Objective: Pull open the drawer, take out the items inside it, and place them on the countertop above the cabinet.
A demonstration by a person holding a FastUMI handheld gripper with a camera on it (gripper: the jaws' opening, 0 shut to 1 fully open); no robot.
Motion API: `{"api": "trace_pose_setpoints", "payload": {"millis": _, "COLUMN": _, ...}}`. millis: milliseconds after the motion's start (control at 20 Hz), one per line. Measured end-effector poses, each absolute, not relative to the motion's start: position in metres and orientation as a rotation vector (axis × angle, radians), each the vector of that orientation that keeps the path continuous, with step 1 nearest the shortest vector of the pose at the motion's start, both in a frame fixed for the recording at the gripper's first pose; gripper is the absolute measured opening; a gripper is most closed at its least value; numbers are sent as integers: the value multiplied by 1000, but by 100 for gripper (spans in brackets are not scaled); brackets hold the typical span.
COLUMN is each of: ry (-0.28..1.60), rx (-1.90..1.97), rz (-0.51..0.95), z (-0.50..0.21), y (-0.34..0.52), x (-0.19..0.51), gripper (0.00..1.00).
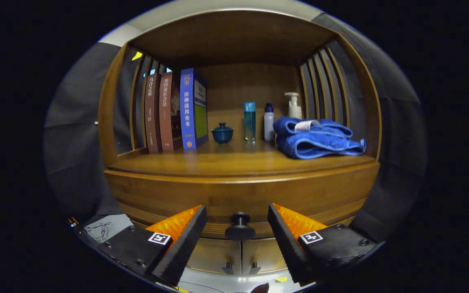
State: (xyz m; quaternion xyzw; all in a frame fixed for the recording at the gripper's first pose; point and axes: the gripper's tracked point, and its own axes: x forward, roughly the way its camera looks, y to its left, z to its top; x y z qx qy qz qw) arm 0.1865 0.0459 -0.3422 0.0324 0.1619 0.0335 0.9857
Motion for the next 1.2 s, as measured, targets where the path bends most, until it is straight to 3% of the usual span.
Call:
{"api": "trace_pose_setpoints", "payload": {"millis": 50, "ry": 340, "rx": 63, "rz": 55, "z": -346, "y": 44, "x": 187, "gripper": 99}}
{"api": "trace_pose_setpoints", "payload": {"millis": 200, "ry": 377, "rx": 48, "rz": 49, "z": -359, "y": 42, "x": 186, "gripper": 53}}
{"api": "trace_pose_setpoints", "payload": {"millis": 250, "ry": 371, "rx": 39, "rz": 45, "z": -369, "y": 43, "x": 197, "gripper": 56}}
{"api": "trace_pose_setpoints", "payload": {"millis": 450, "ry": 370, "rx": 16, "rz": 44, "z": -358, "y": 41, "x": 181, "gripper": 33}}
{"api": "trace_pose_setpoints", "payload": {"millis": 600, "ry": 382, "rx": 35, "rz": 46, "z": -356, "y": 39, "x": 169, "gripper": 26}}
{"api": "trace_pose_setpoints", "payload": {"millis": 1200, "ry": 370, "rx": 49, "rz": 65, "z": -339, "y": 30, "x": 63, "gripper": 25}}
